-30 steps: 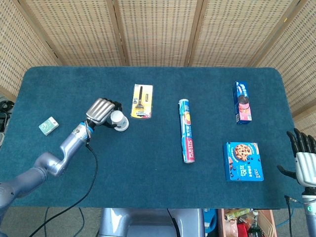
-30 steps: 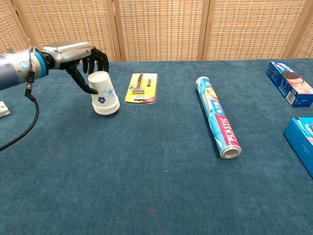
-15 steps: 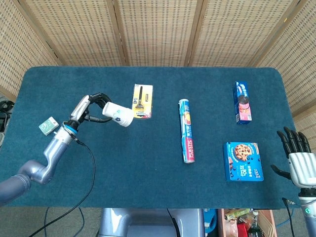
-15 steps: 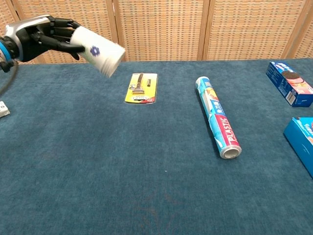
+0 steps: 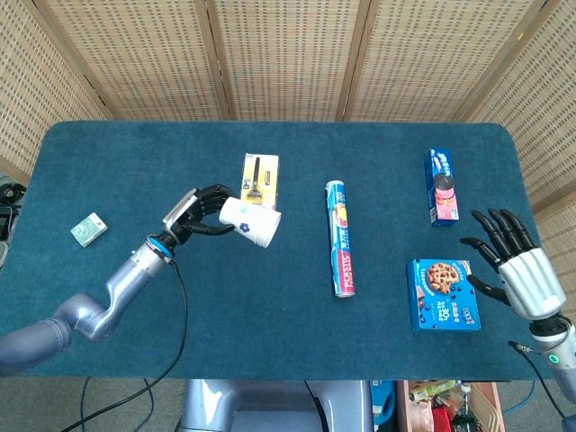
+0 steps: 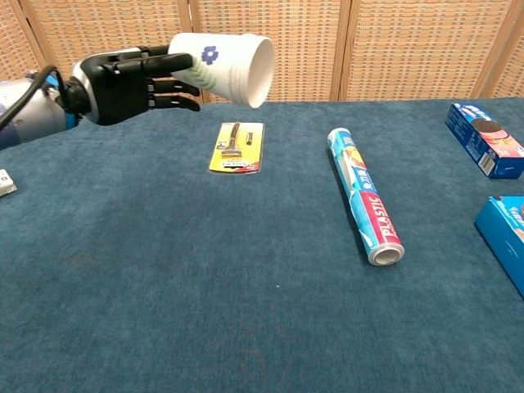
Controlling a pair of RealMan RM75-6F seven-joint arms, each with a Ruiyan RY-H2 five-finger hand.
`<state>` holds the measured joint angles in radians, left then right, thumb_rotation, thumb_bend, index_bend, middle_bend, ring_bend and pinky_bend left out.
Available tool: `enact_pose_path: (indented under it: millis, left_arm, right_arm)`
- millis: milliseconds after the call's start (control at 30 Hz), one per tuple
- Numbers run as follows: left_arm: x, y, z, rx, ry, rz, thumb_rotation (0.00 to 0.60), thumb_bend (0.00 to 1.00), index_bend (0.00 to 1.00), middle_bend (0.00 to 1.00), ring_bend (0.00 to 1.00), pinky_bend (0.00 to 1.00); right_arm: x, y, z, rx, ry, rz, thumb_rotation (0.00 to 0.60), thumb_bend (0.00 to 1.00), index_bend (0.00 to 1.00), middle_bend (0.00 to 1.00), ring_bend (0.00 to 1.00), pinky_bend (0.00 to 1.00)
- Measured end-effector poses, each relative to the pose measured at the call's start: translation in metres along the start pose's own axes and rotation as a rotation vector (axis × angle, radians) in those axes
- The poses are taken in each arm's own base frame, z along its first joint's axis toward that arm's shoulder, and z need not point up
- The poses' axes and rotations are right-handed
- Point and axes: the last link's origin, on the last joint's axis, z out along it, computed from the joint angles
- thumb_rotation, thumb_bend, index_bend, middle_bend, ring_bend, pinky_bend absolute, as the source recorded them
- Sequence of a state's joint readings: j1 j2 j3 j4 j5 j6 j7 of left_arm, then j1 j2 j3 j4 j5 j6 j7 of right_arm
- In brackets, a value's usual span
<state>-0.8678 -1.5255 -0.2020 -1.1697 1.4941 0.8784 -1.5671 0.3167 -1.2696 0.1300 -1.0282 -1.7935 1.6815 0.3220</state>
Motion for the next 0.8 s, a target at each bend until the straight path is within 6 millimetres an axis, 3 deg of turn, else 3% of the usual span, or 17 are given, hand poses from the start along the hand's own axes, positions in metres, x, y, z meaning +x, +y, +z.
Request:
enact_pose_path:
  millis: [300, 533, 800]
  left_arm:
    - [-0.041, 0.008, 0.024, 0.001, -0.065, -0.02, 0.6, 0.18, 0.57, 0.52, 0.48, 0.43]
    - [-0.072, 0.011, 0.044, 0.02, -0.105, 0.017, 0.6, 0.18, 0.57, 0.52, 0.48, 0.43]
    - [-0.087, 0.014, 0.052, 0.034, -0.109, 0.004, 0.6, 0.18, 0.57, 0.52, 0.48, 0.43]
  right_arm:
    - [0.009, -0.022, 0.055, 0.205, 0.051, -0.041, 0.6, 0.15, 0.48, 0.2, 0.12, 0.21]
    - [0.012, -0.056, 0.1, 0.38, 0.078, -0.058, 0.6, 0.18, 0.5, 0.16, 0.12, 0.23]
    - [0.001, -0.08, 0.115, 0.435, 0.069, -0.049, 0.6, 0.2, 0.51, 0.13, 0.12, 0.23]
